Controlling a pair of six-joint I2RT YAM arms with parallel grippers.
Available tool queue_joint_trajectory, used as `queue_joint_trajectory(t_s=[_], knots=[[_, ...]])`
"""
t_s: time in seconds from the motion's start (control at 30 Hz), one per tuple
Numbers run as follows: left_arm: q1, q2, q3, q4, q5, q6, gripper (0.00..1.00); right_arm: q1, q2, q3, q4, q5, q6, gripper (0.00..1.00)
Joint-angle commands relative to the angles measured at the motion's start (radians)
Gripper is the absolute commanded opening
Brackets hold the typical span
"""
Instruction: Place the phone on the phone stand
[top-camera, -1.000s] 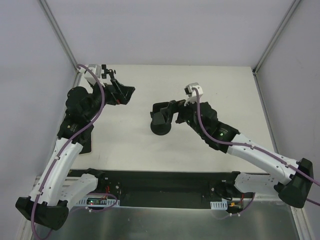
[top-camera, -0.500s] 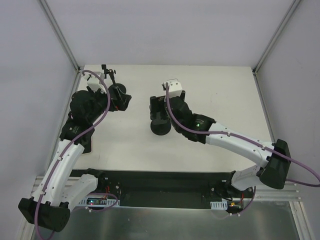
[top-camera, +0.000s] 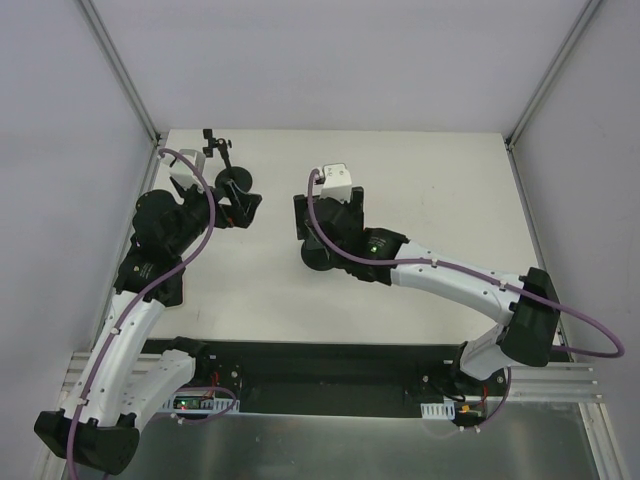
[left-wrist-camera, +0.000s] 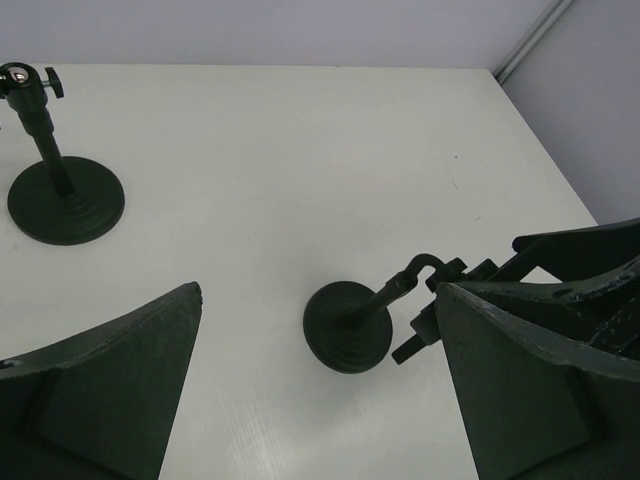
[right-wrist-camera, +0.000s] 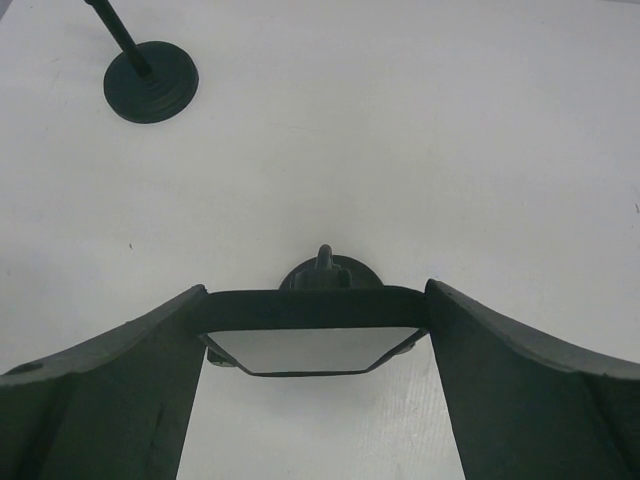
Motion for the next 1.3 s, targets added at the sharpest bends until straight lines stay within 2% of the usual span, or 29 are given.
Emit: queue_joint_trajectory(t_s=[0.0, 0.1, 0.13, 0.17, 0.27, 0.3, 0.37, 0.6, 0.73, 0.97, 1.1, 1.27], knots=[[0.008, -0.02, 0.0, 0.049, 0.039, 0.002, 0.99, 0.007, 0.01, 0.043, 0.0, 0.057, -0.012, 0.87], [0.008, -0.02, -0.003, 0.052, 0.038, 0.003, 0.99, 0.007, 0.019, 0.055, 0.014, 0.051, -0.05, 0.74], [0.008, -0.018, -0.005, 0.052, 0.035, 0.003, 0.99, 0.008, 0.022, 0.057, 0.02, 0.051, -0.056, 0.65], [0.008, -0.018, -0.006, 0.052, 0.038, 0.003, 0.99, 0.008, 0.025, 0.06, 0.023, 0.052, -0.062, 0.61], [0.008, -0.018, -0.006, 0.052, 0.044, -0.003, 0.99, 0.008, 0.03, 0.061, 0.043, 0.063, -0.091, 0.35], [0.008, -0.018, -0.005, 0.052, 0.045, -0.006, 0.99, 0.007, 0.031, 0.06, 0.053, 0.081, -0.113, 0.17], [0.008, -0.018, -0.003, 0.053, 0.053, -0.007, 0.99, 0.001, 0.033, 0.061, 0.096, 0.1, -0.139, 0.03], [0.008, -0.006, -0.008, 0.055, 0.049, -0.007, 0.99, -0.1, 0.042, 0.12, 0.239, 0.097, -0.286, 0.01], [0.008, -0.001, -0.006, 0.053, 0.061, -0.01, 0.99, -0.194, 0.09, 0.218, 0.262, 0.02, -0.312, 0.01], [0.008, 0.034, -0.001, 0.053, 0.087, -0.014, 0.99, -0.376, 0.269, 0.431, 0.267, -0.139, -0.317, 0.01], [0.017, 0.071, 0.005, 0.055, 0.119, -0.026, 0.98, -0.453, 0.402, 0.604, 0.252, -0.211, -0.326, 0.01], [0.05, 0.115, 0.015, 0.055, 0.177, -0.052, 0.96, -0.527, 0.623, 0.946, 0.17, -0.285, -0.32, 0.01]])
